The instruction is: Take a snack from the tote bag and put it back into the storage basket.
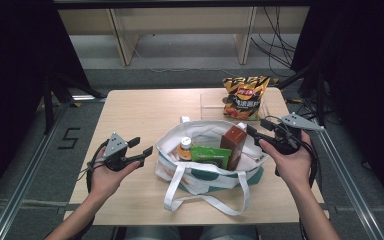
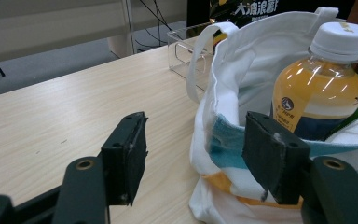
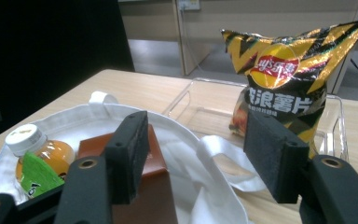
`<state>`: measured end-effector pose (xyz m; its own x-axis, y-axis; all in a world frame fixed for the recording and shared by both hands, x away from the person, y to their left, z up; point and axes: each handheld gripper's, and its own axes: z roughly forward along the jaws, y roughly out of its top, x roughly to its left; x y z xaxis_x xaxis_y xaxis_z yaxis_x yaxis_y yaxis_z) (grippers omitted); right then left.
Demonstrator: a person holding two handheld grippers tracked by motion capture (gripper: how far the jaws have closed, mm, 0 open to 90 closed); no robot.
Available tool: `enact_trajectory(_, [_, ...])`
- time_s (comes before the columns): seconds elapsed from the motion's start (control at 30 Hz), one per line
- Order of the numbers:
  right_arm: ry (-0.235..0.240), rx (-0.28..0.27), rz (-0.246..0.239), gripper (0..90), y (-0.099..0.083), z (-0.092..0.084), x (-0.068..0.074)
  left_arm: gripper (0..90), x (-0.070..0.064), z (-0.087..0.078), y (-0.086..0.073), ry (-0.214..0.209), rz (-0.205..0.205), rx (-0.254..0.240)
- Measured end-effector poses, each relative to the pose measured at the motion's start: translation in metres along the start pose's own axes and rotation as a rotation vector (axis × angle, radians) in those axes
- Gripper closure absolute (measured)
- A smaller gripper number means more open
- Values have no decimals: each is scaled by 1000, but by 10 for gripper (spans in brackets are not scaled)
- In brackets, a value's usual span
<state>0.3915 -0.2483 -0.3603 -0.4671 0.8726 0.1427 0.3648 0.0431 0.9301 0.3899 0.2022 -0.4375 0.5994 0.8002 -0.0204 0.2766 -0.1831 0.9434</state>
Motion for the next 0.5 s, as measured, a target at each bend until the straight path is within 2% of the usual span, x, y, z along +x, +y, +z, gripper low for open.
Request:
enact_trajectory(0.03, [-2, 1, 8, 397, 0, 0, 1, 392, 0, 0, 0, 0, -1, 0])
enact_trajectory(0.1, [10, 2, -13, 384, 0, 0, 2, 393, 0, -1, 0, 5, 2, 7])
enact_trajectory(0.17, [38, 15, 18, 368, -2, 2, 6, 393, 1, -1, 0, 8, 0, 9])
enact_trajectory(0.23, [54, 9, -15, 352, -3, 5, 8, 392, 1, -1, 0, 9, 0, 5])
enact_trajectory(0.3, [76, 14, -19, 326, -5, 7, 13, 392, 1, -1, 0, 7, -3, 6])
enact_trajectory(0.37, [90, 20, -48, 309, -6, 10, 17, 393, 1, 0, 0, 5, -3, 8])
enact_trajectory(0.5, [118, 18, -52, 287, -6, 14, 24, 392, 1, -1, 0, 4, -2, 7])
